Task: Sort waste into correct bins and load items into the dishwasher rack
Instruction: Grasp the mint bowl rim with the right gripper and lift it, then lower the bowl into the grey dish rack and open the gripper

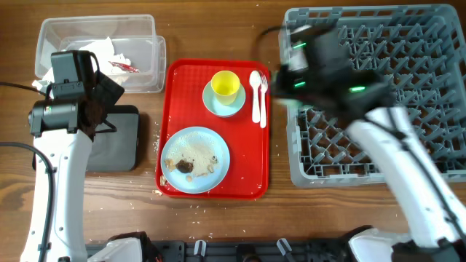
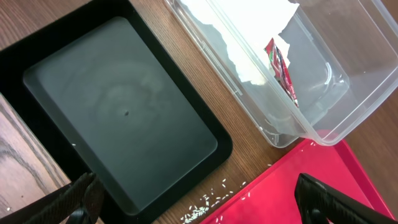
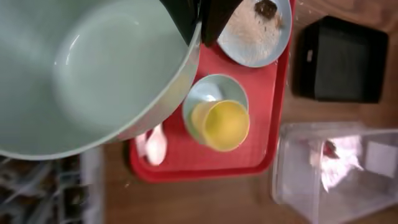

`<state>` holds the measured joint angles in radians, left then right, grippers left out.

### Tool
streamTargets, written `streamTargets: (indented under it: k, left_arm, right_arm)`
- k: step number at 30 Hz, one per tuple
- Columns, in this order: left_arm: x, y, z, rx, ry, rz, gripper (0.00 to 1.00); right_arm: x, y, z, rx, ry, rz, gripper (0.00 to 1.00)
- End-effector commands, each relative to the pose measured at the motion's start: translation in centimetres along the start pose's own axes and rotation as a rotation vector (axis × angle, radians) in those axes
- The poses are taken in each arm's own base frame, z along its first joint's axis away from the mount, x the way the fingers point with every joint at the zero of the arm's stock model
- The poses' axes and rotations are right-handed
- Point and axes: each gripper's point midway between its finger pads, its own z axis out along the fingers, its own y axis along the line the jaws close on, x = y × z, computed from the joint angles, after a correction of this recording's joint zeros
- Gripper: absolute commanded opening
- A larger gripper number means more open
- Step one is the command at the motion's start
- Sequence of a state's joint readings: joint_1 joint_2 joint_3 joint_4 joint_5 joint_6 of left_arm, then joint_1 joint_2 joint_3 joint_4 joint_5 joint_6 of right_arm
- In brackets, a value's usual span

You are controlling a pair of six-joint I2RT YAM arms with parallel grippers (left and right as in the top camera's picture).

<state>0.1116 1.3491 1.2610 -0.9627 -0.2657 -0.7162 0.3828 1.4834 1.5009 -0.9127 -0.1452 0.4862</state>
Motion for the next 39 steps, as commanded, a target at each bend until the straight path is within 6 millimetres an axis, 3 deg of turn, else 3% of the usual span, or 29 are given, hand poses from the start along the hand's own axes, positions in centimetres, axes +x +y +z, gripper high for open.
streamTargets:
  k: [1,3,4,6,11,18,23,29,34,39]
  left_arm:
    - [-0.4,0.4,-0.2,-0.013,-0.022,0.000,1.00]
    - [-0.4,0.4,-0.2,-0.013,-0.022,0.000,1.00]
    - [-0.4,0.3,-0.2,-0.013,-0.022,0.000,1.00]
    - [-0.4,0.4,-0.2,-0.013,-0.022,0.000,1.00]
    - [-0.4,0.4,-0.2,-0.013,-0.022,0.000,1.00]
    - [-0.4,0.3,-0.2,-0.013,-0.022,0.000,1.00]
    - [-0.4,0.4,-0.2,-0.013,-0.022,0.000,1.00]
    - [-0.4,0.4,-0.2,-0.013,-0.022,0.000,1.00]
    - [-0.4,0.3,-0.2,-0.013,-0.022,0.000,1.00]
    - [-0.4,0.4,-0.2,-0.013,-0.022,0.000,1.00]
  right_arm:
    - [-1.5,-2.8,-3.1,-0.194,0.024,-0.048,0.04]
    - [-1.6,-6.3,-4.1,-0.262,0.051,0.000,0.04]
    - [-1.5,-9.3,-4.2,-0.243,0.062,0.092,0.04]
    - [-1.3,-12.0,-4.6,-0.289,0.062,0.150,0.04]
    - [-0.9,-14.1,-4.5,-0.528,0.031,0.212,0.05]
    - [1.2,-15.0,-0.4,-0.776,0.101,0.357,0.04]
    - [2.6,-17.4,1.7,-0.689,0.179,0.464,0.05]
    - [3.3,-21.2,1.9,-0.513,0.183,0.516,0.04]
    - [4.3,-22.0,2.1,-0.455,0.214,0.503,0.06]
    - [4.6,-24.4,1.6,-0.355,0.219,0.551,0.13]
